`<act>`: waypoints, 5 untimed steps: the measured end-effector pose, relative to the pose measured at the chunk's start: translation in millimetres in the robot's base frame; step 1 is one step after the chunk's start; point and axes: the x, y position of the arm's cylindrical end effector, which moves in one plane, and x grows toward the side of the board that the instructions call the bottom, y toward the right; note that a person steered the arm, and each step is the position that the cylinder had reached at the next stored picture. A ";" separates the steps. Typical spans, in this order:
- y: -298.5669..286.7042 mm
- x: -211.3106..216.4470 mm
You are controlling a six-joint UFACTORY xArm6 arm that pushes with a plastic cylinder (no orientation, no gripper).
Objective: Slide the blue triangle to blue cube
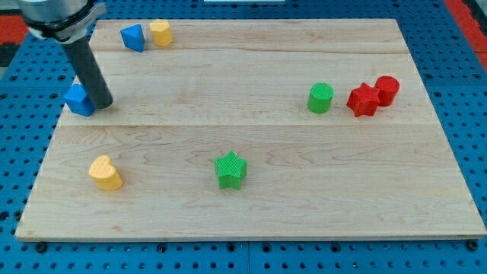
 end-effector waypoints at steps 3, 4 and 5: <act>-80.6 -162.5; -0.7 -161.9; 56.1 -139.4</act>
